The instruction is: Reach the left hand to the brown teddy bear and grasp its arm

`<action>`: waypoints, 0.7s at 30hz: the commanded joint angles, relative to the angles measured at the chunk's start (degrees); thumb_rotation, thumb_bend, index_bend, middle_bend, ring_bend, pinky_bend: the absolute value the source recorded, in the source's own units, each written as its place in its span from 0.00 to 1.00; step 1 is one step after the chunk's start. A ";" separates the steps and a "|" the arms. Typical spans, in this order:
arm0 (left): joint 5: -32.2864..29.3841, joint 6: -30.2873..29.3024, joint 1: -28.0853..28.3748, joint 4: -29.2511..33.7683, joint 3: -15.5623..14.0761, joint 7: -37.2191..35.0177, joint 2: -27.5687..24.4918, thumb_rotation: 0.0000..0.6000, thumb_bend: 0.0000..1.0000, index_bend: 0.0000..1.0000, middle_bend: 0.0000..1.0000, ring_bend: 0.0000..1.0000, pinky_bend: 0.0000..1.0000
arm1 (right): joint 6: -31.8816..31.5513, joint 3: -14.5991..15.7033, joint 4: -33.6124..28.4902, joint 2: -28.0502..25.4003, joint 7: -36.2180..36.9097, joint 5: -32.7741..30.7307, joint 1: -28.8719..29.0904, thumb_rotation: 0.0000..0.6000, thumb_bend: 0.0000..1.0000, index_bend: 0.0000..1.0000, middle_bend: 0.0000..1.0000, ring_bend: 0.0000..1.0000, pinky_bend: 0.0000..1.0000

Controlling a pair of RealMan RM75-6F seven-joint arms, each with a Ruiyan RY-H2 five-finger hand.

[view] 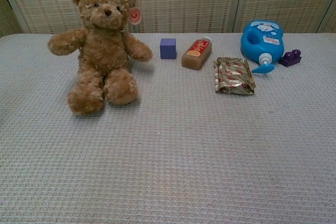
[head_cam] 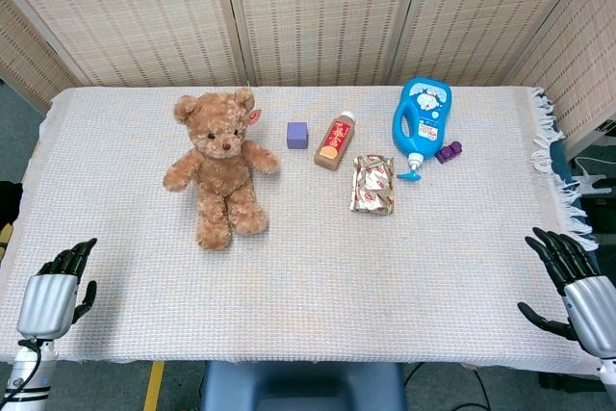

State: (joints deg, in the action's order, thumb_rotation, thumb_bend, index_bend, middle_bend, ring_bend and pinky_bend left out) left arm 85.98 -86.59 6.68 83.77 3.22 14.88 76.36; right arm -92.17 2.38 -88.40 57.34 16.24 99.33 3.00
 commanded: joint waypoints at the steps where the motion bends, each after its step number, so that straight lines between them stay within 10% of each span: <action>1: 0.06 -0.10 -0.02 -0.07 -0.01 0.09 -0.04 1.00 0.48 0.09 0.15 0.21 0.40 | 0.87 0.04 -0.31 -0.05 0.00 -0.33 0.33 1.00 0.09 0.00 0.00 0.00 0.05; 21: -8.60 8.29 6.73 -5.51 7.47 -4.00 7.30 1.00 0.44 0.00 0.00 0.01 0.27 | -0.35 -1.29 1.69 2.16 1.98 0.18 1.35 1.00 0.09 0.00 0.00 0.00 0.05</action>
State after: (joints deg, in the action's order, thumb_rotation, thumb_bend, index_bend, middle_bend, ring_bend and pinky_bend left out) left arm 78.44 -79.53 12.34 78.59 9.80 11.56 82.89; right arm -92.63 1.13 -86.66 59.55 18.11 99.60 4.26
